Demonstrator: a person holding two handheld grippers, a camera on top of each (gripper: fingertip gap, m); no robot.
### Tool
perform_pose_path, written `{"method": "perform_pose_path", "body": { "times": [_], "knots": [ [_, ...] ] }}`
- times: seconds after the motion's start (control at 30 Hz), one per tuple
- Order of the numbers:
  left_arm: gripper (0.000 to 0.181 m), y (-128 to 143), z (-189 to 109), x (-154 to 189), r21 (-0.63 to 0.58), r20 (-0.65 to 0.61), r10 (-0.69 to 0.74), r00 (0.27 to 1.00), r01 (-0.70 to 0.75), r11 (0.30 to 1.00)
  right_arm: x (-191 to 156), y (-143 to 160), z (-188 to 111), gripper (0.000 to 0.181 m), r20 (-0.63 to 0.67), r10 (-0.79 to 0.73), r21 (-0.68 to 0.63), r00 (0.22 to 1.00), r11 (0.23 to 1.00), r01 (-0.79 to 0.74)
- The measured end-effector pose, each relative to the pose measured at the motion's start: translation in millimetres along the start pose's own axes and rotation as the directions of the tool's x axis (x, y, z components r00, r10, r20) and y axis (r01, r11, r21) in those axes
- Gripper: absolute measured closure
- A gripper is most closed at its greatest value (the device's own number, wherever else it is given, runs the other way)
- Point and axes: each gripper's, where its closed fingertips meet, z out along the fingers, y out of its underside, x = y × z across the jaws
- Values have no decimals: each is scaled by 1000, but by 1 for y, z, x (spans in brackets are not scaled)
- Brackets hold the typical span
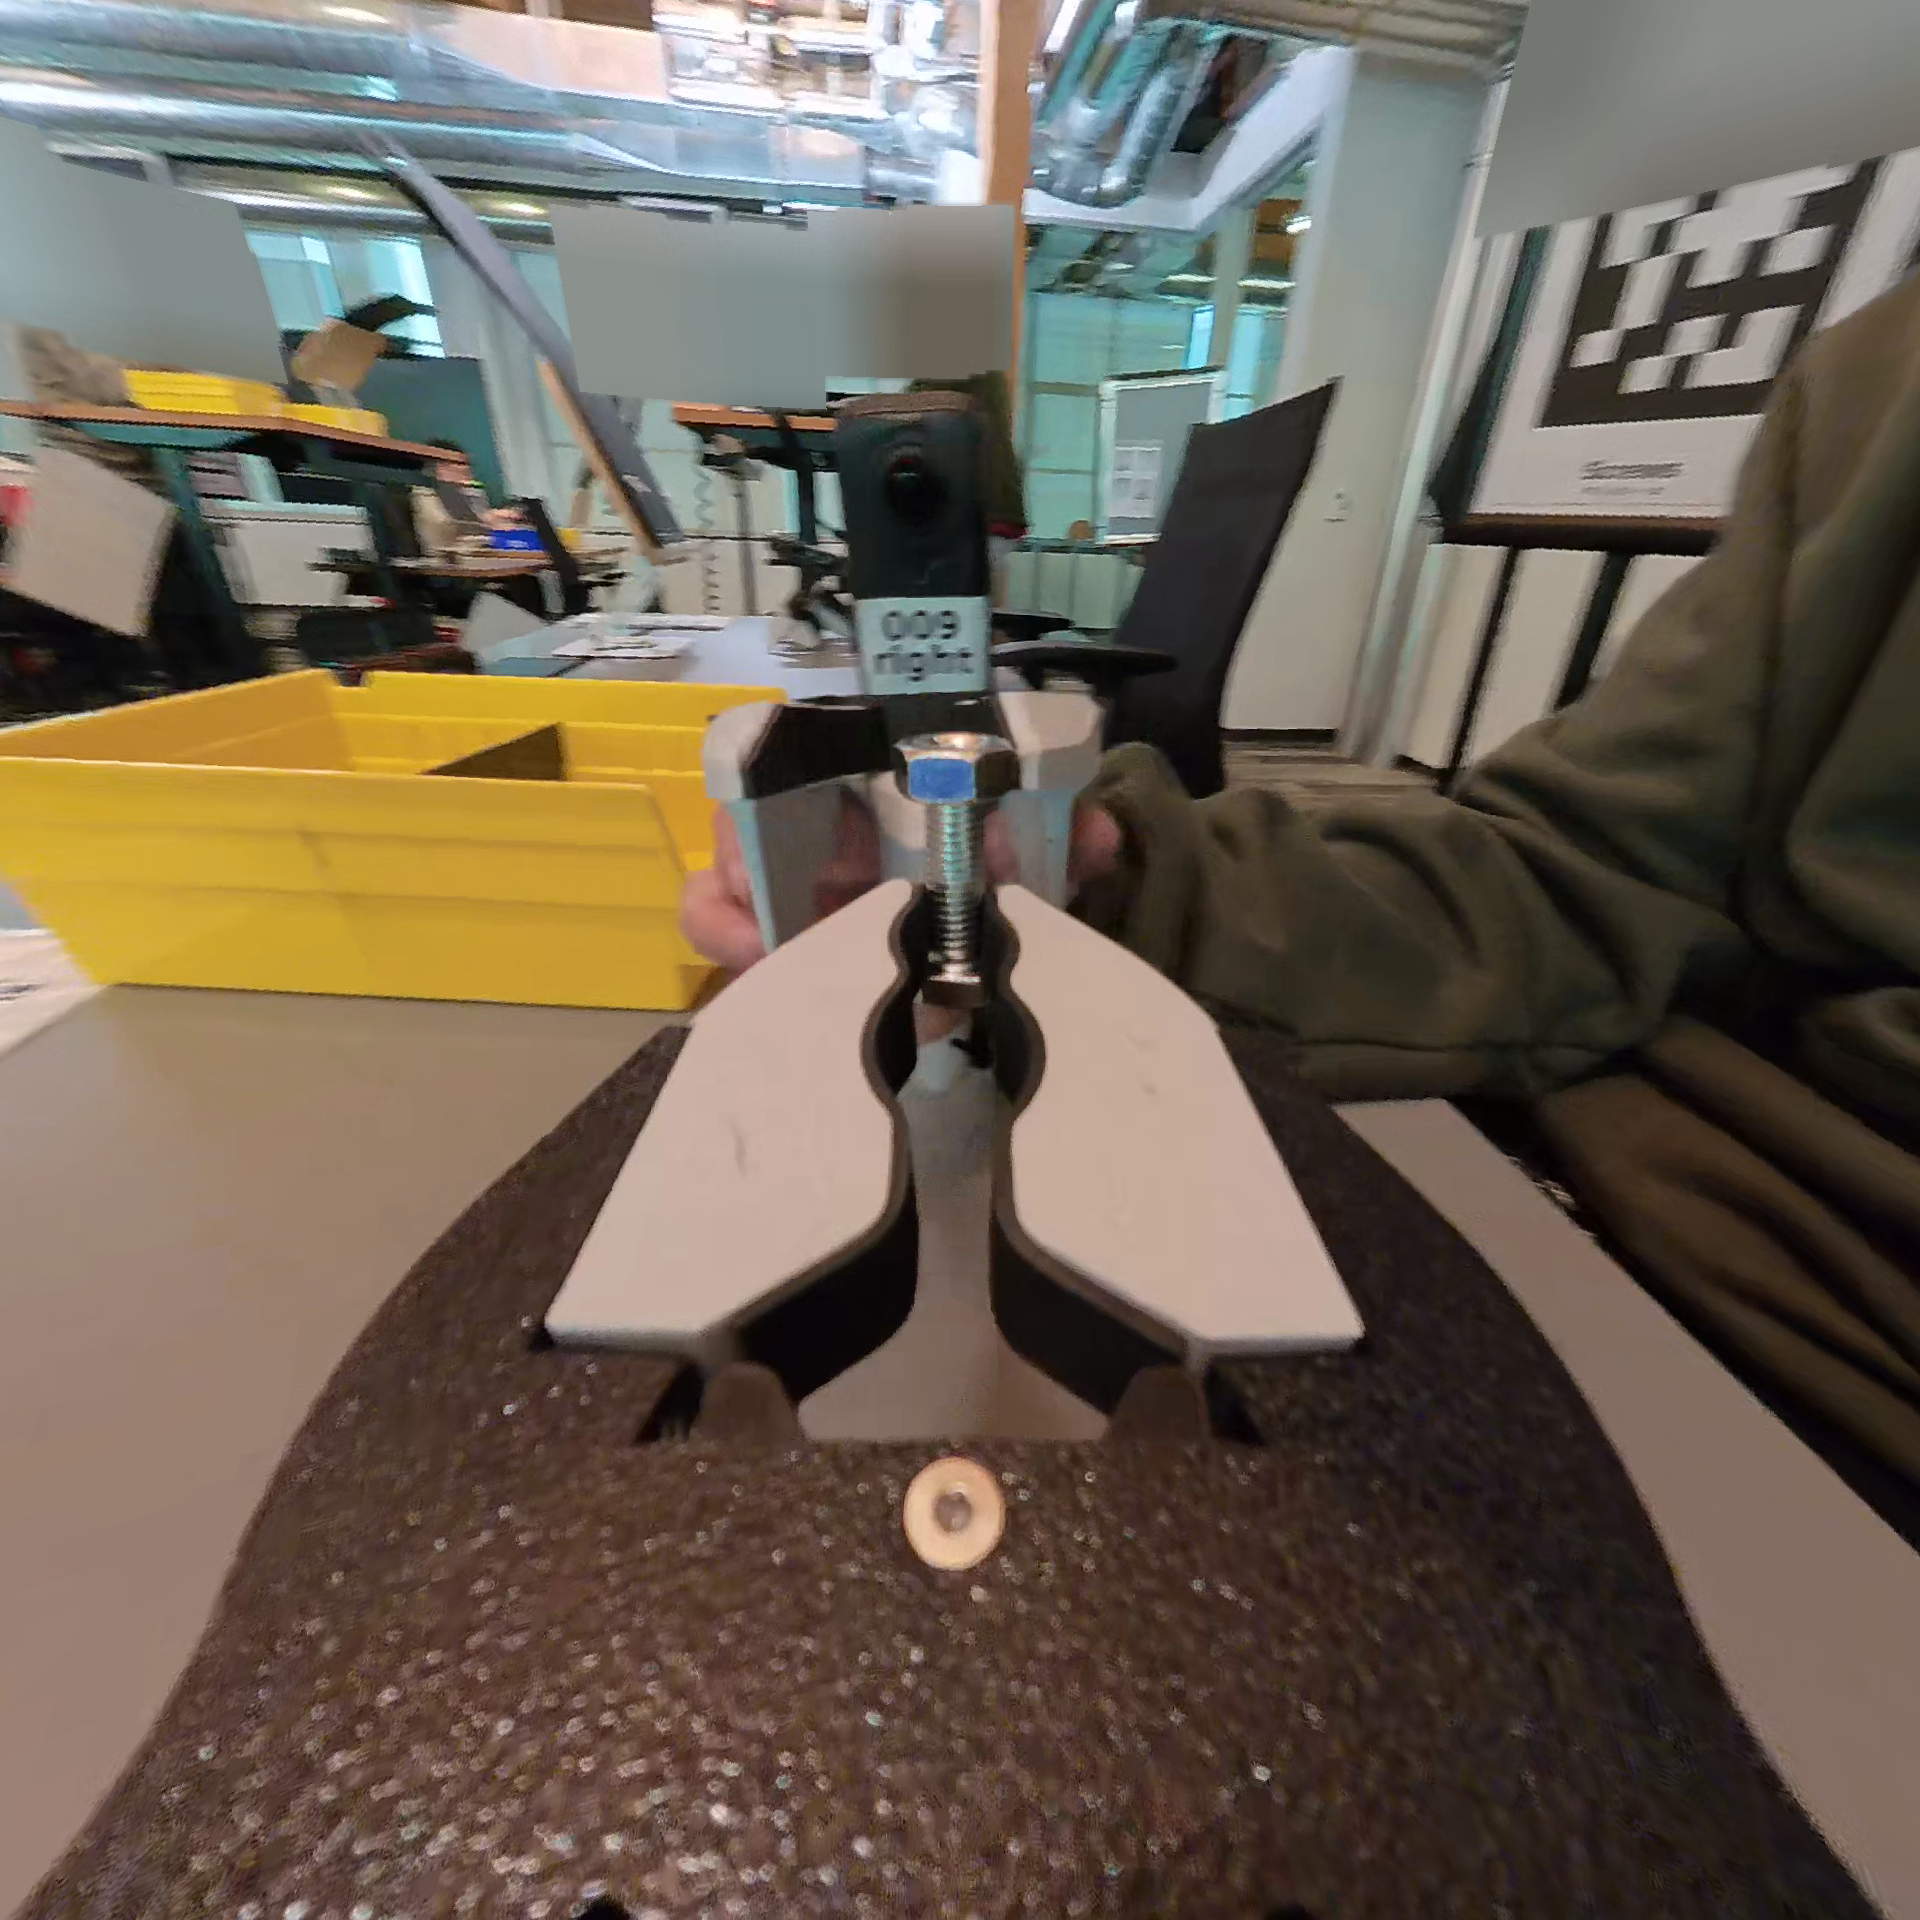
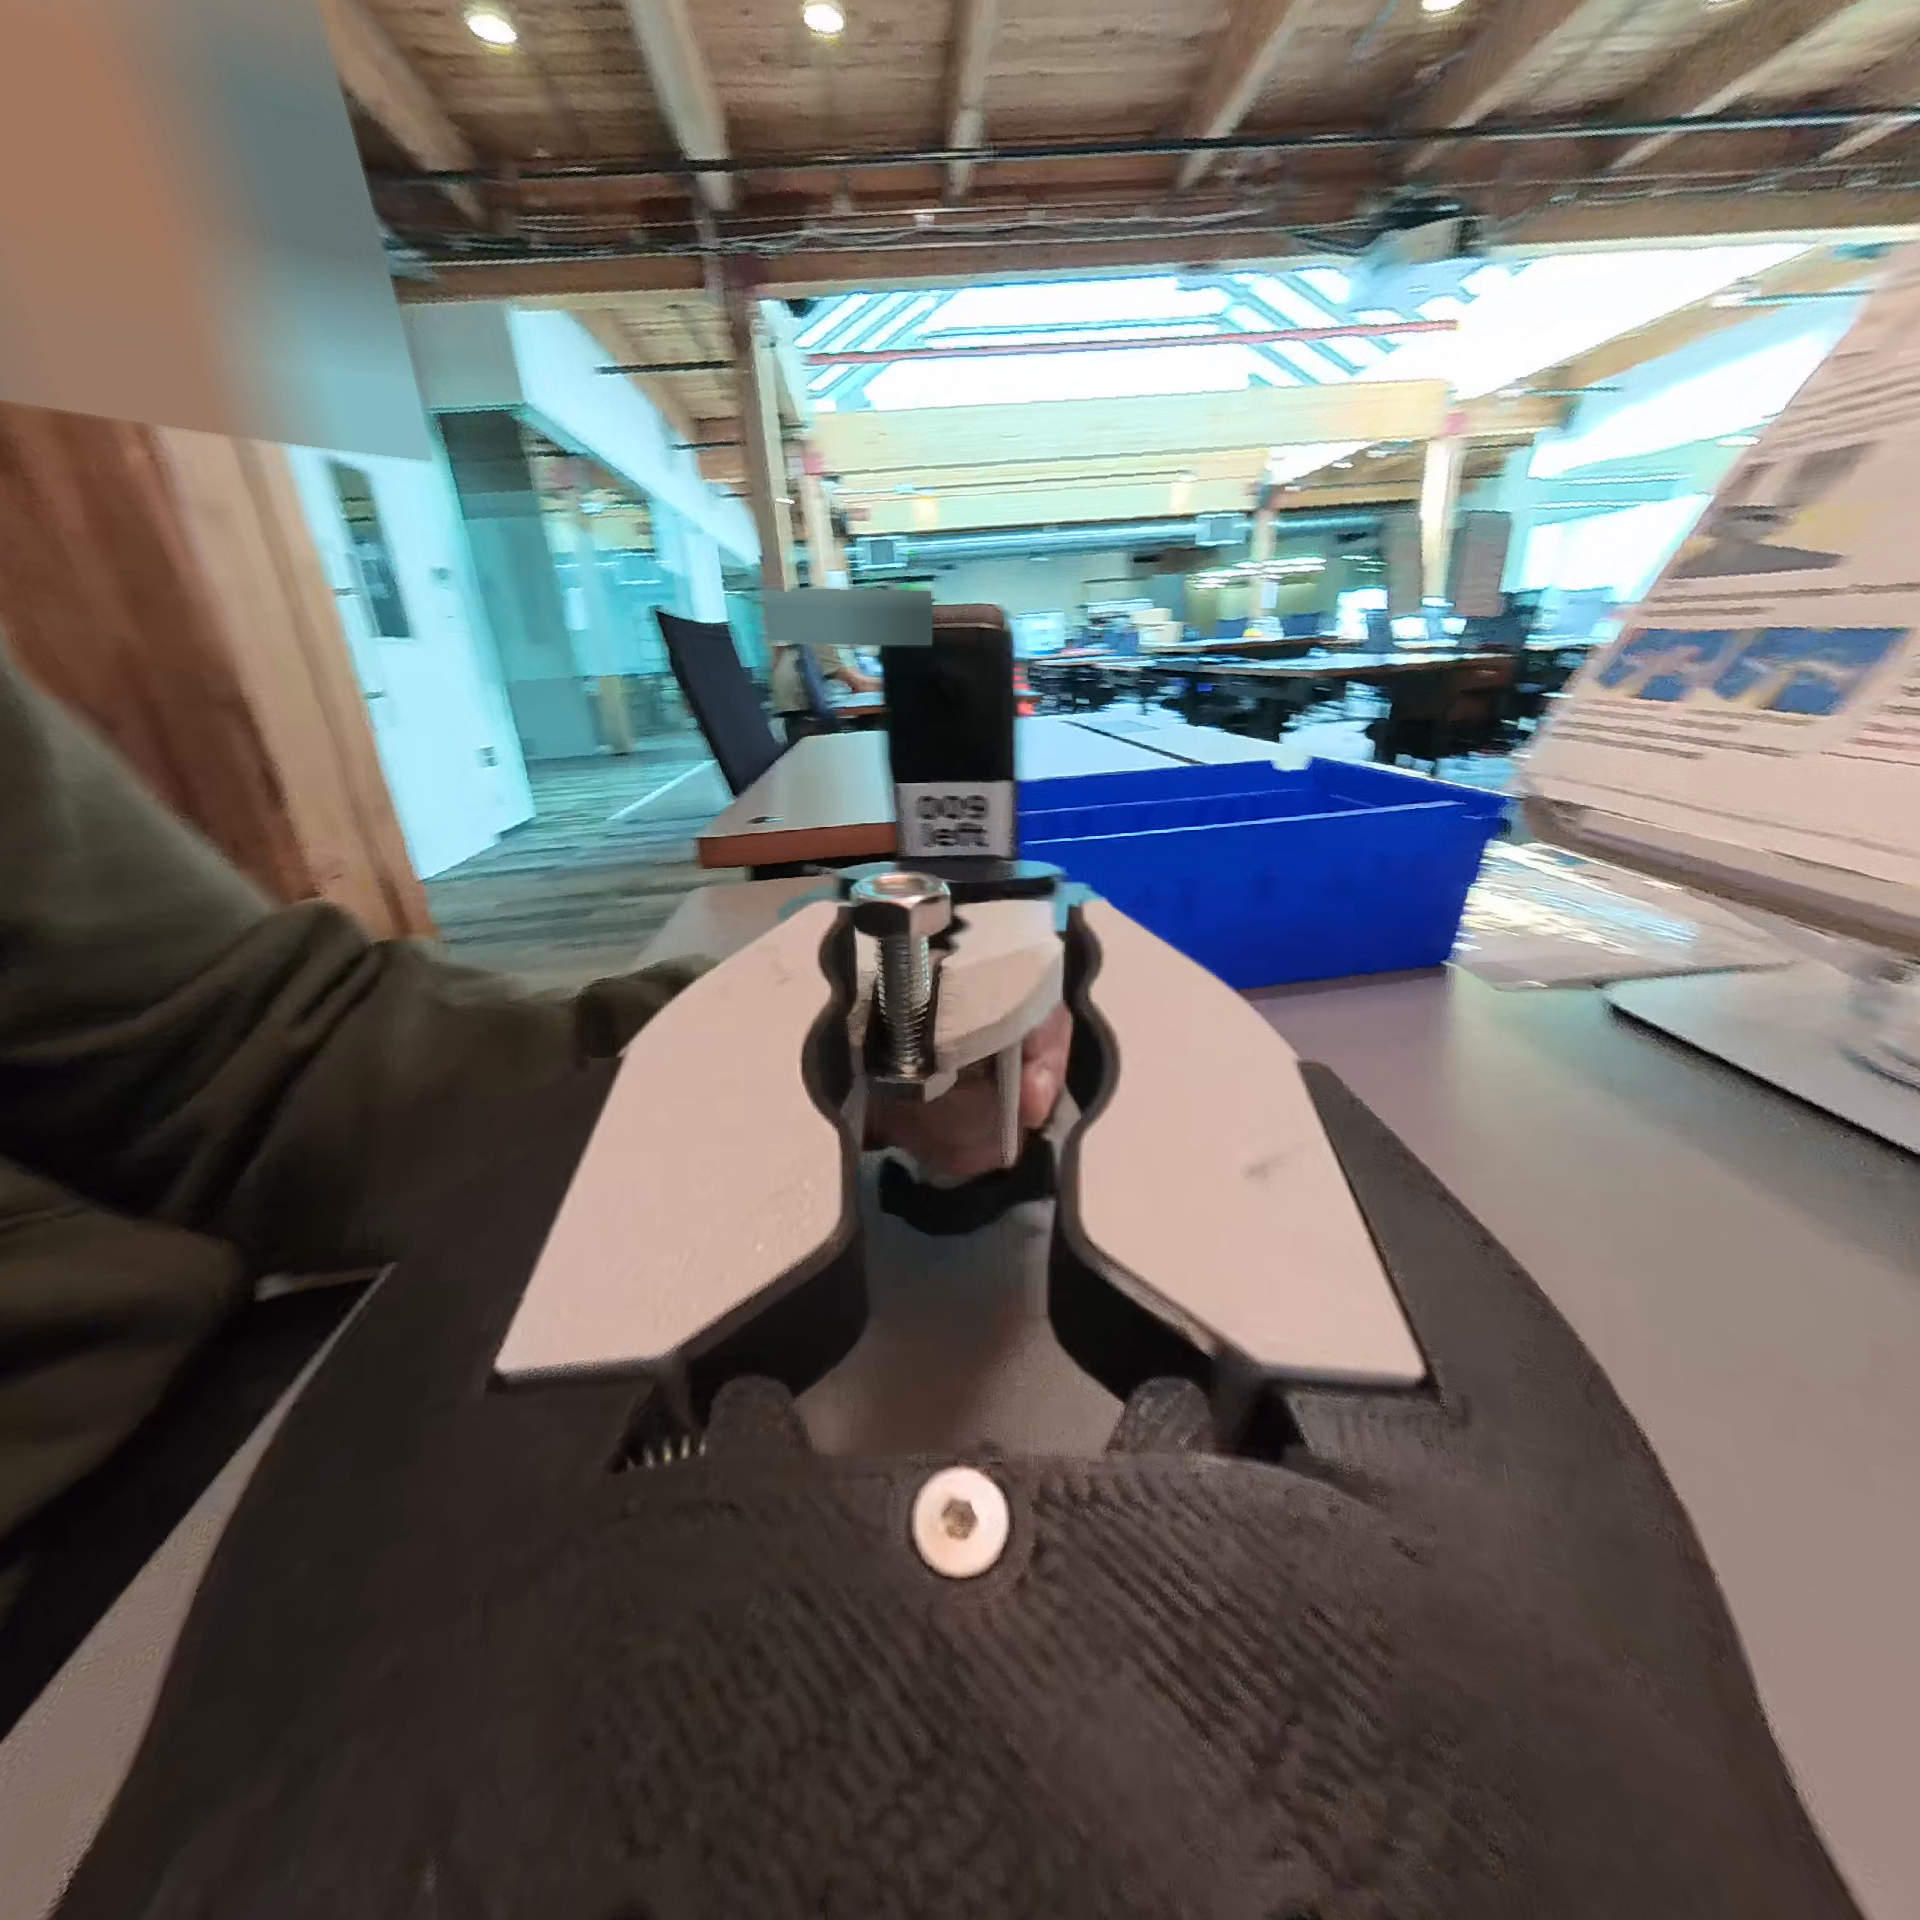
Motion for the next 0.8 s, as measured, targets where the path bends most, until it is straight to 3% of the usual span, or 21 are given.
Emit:
{"method": "perform_pose_path", "body": {
  "times": [0.2, 0.37, 0.47, 0.53, 0.63, 0.7, 0.8],
  "knots": [
    [172, 6, -11, -45, -87, 339, 124, 933, -100, 991, 33, -5, 2, 136, -279, -51, 16, 959, 998, 58],
    [172, 8, -15, -53, -106, 397, 138, 907, -104, 989, 44, 3, 7, 145, -402, -124, -45, 907, 992, 116],
    [172, 10, -12, -50, -121, 381, 148, 913, -110, 987, 44, 9, 11, 150, -408, -139, -73, 902, 990, 119],
    [172, 11, -11, -50, -121, 376, 144, 915, -106, 987, 42, 8, 11, 162, -407, -149, -69, 901, 989, 132],
    [172, 11, -11, -46, -114, 339, 126, 932, -93, 989, 39, 9, 13, 164, -374, -161, -89, 913, 987, 137],
    [172, 9, -8, -34, -83, 249, 83, 965, -65, 994, 32, 9, 13, 164, -295, -135, -89, 946, 990, 113],
    [172, -1, 0, 2, -6, -3, 14, 1000, -14, 1000, 3, -1, 10, 164, -47, -42, -18, 998, 999, 42]
  ]
}}
